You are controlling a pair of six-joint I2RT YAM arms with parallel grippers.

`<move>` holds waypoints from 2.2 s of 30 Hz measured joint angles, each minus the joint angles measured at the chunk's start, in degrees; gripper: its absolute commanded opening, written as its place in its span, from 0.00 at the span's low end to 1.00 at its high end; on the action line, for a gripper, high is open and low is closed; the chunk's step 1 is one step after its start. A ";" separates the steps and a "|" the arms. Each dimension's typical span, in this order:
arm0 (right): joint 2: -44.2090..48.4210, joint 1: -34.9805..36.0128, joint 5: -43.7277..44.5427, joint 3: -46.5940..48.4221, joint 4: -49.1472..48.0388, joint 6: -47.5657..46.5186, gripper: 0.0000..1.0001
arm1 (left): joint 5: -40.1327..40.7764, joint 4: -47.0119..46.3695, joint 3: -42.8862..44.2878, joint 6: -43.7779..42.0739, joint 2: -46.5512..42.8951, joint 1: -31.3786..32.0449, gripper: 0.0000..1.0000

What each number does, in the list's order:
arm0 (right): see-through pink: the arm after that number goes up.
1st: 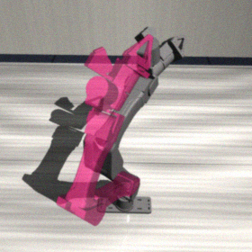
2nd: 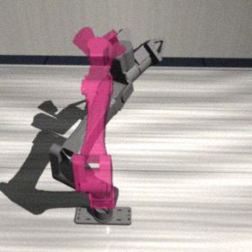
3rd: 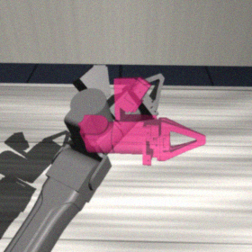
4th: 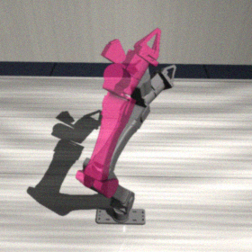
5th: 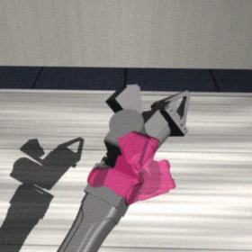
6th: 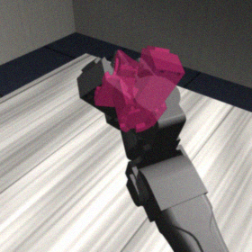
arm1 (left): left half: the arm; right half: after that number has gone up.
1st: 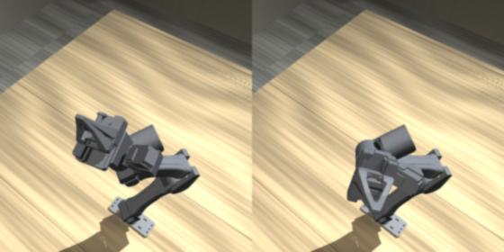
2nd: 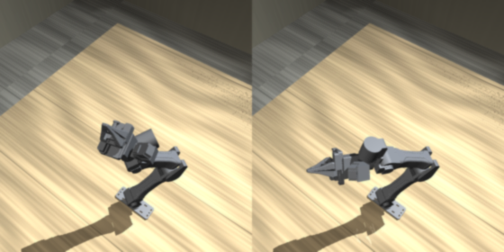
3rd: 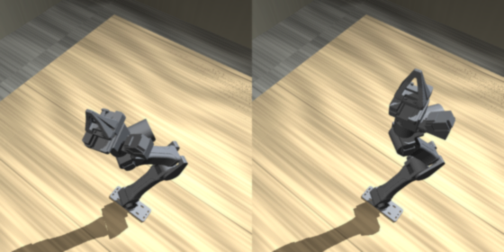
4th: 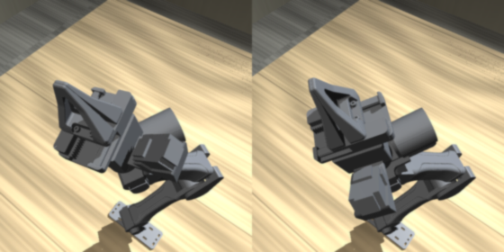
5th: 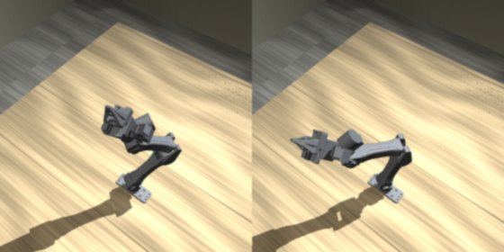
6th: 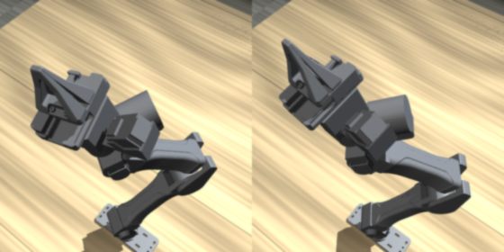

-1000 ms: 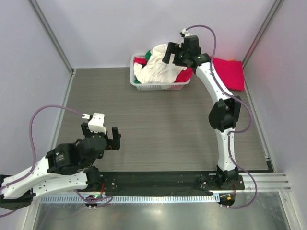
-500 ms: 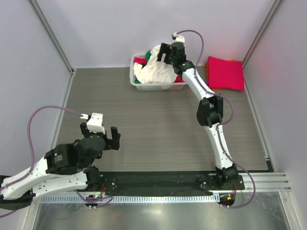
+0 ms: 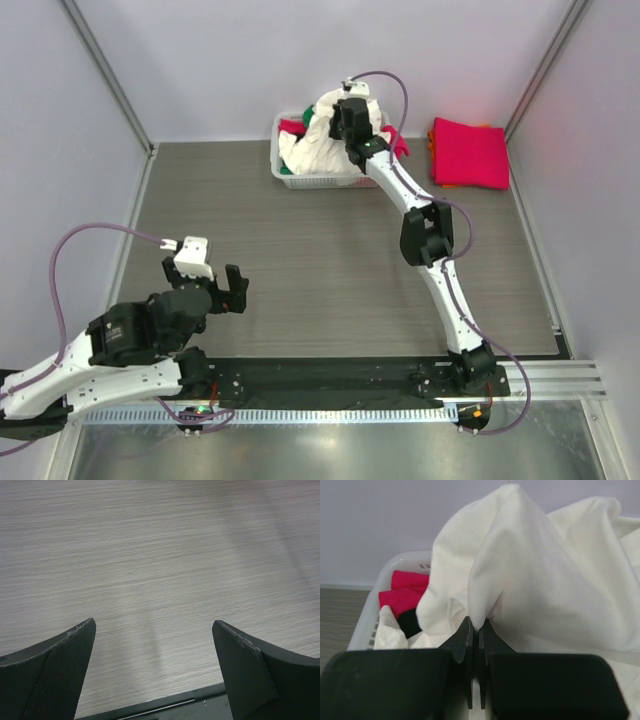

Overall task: Fold and stack the t-shirts
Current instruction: Grab the tshirt from the pile, then move the tshirt to the center of the board, then flatten the tshirt out

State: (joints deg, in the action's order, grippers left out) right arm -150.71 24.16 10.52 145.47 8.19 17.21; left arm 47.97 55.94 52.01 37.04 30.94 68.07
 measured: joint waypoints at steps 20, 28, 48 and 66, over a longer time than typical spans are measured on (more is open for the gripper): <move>54.51 12.39 9.01 -22.95 -1.31 -7.72 0.01 | 0.68 0.04 0.00 0.26 -3.54 0.00 1.00; 72.54 5.03 21.59 -64.26 10.43 7.28 1.00 | 1.60 0.13 -0.07 0.48 -4.11 0.00 1.00; 87.19 -1.68 11.45 -86.95 27.67 17.51 1.00 | -8.26 -9.92 8.85 -6.84 28.15 -15.63 1.00; 90.99 -1.68 -0.50 -91.93 27.36 18.75 0.99 | -34.86 -16.74 72.15 -9.60 99.30 -50.99 0.86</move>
State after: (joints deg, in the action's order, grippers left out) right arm -59.72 22.48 10.02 53.54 35.55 35.97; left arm 13.10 39.20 124.16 27.44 130.23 17.08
